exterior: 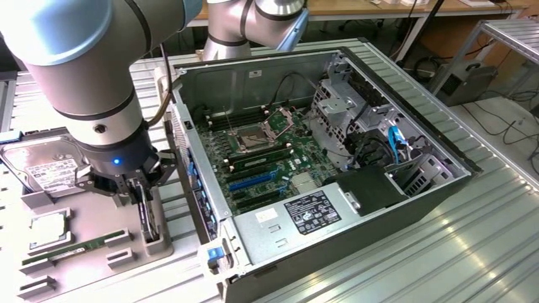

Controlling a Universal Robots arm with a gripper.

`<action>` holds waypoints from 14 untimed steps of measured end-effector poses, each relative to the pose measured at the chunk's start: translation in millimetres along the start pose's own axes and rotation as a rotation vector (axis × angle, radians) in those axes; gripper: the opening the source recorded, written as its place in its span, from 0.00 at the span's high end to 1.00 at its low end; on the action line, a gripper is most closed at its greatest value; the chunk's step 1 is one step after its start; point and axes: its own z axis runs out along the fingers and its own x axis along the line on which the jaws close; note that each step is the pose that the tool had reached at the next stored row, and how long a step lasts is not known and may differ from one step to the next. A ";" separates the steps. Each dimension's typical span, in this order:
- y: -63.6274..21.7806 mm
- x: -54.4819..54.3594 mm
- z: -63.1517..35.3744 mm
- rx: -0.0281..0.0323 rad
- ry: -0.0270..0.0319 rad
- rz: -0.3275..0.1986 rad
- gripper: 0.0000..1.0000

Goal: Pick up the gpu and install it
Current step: 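Pick up the gpu and move the gpu toward the slot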

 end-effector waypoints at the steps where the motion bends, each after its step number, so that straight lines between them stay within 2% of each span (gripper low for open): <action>1: 0.0 0.0 0.0 -0.0002 0.0008 -0.005 0.73; 7: 0.0 -0.4 0.2 -0.0018 0.0068 -0.057 0.74; 14: 0.1 -0.5 -1.9 -0.0016 0.0072 -0.059 0.74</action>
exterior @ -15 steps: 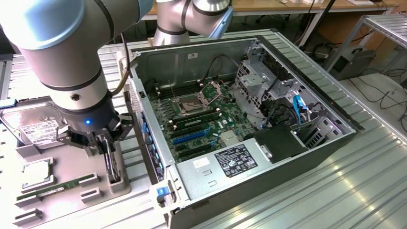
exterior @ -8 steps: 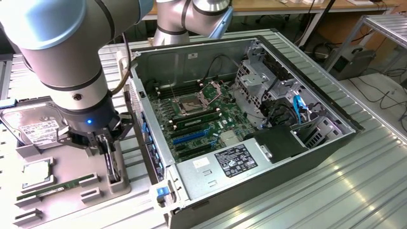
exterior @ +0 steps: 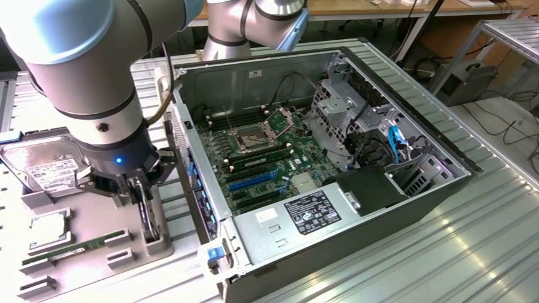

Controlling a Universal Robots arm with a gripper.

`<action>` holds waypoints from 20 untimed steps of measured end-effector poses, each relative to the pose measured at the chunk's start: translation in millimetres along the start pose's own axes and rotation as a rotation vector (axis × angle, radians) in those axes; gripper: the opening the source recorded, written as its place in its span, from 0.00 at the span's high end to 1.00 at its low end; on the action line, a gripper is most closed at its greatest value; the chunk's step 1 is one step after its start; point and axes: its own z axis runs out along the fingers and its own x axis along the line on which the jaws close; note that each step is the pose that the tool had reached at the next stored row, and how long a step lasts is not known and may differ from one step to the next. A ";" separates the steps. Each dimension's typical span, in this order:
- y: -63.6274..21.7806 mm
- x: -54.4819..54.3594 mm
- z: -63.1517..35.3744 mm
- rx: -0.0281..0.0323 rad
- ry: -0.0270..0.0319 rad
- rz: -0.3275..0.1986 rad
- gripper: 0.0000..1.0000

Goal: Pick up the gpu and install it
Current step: 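Pick up the gpu and move the gpu toward the slot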

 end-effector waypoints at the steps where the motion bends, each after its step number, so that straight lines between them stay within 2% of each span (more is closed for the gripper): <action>1: 0.1 0.0 -1.2 -0.0001 0.0000 -0.001 0.74; 5: 0.7 -0.3 -13.9 -0.0007 0.0002 -0.006 0.74; 6: 1.0 -0.6 -21.4 -0.0008 0.0003 -0.008 0.74; 15: 3.3 -1.8 -65.9 -0.0008 0.0008 -0.015 0.74; 20: 4.5 -2.8 -93.9 -0.0010 0.0007 -0.017 0.74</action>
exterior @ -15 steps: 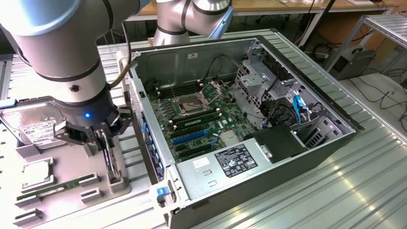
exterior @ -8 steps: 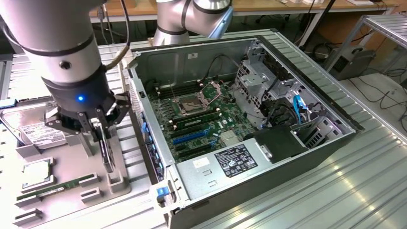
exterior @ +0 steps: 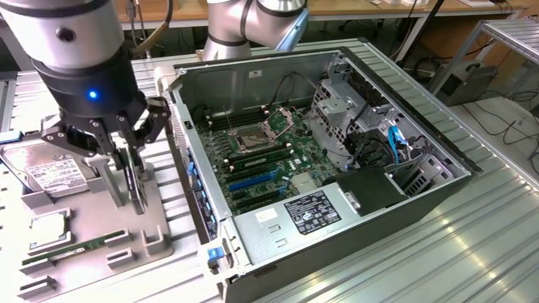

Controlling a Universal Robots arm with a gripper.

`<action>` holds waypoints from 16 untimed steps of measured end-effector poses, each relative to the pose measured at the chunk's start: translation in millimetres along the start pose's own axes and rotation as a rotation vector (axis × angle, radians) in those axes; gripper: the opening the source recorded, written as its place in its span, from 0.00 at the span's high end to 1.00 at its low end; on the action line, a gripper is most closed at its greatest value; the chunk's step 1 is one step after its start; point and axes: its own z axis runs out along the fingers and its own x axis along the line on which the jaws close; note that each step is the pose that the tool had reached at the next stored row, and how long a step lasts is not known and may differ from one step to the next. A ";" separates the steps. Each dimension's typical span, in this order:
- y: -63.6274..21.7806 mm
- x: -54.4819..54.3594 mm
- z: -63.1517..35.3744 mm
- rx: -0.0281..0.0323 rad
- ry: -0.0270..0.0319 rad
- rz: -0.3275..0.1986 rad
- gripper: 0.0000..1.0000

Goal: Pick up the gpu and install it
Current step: 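Pick up the gpu and move the gpu toward the slot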

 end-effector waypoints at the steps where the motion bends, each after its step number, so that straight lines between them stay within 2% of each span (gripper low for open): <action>1: 0.3 -0.3 -7.8 0.0001 0.0002 -0.001 0.74; 6: 0.8 -2.6 -34.1 -0.0001 0.0002 -0.003 0.74; 10: -1.0 -9.1 -52.6 -0.0001 0.0003 -0.003 0.74; 12: -3.5 -17.6 -65.1 -0.0001 0.0013 -0.003 0.74; 16: -8.1 -35.0 -83.2 -0.0009 0.0047 -0.003 0.74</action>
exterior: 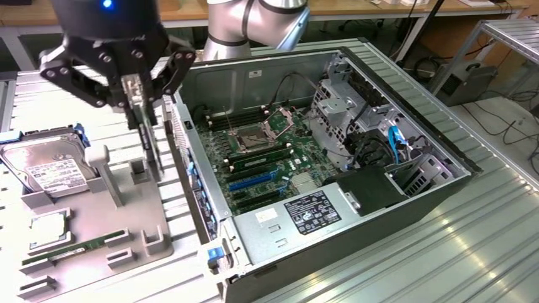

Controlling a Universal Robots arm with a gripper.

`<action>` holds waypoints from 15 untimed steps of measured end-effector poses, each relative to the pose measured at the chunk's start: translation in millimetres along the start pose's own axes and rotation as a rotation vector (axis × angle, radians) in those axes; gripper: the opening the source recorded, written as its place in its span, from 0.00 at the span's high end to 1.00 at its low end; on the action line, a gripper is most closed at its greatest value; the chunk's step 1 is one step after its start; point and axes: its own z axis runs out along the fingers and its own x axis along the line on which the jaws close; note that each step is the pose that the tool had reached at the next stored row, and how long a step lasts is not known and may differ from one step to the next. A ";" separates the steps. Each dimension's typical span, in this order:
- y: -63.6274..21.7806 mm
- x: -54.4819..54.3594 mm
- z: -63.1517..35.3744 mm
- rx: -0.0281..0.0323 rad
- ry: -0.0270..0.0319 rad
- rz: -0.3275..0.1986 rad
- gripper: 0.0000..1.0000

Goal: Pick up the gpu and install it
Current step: 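Pick up the gpu and move the gpu toward the slot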

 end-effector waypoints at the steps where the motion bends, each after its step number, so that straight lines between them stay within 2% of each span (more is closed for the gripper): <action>1: -1.3 -4.8 -4.5 -0.0005 0.0009 0.000 0.74; 7: -5.6 -32.9 -30.3 -0.0044 0.0071 0.000 0.74; 10: -5.7 -47.6 -33.4 -0.0046 0.0106 0.000 0.74; 15: -6.1 -70.6 -32.9 -0.0048 0.0126 0.001 0.74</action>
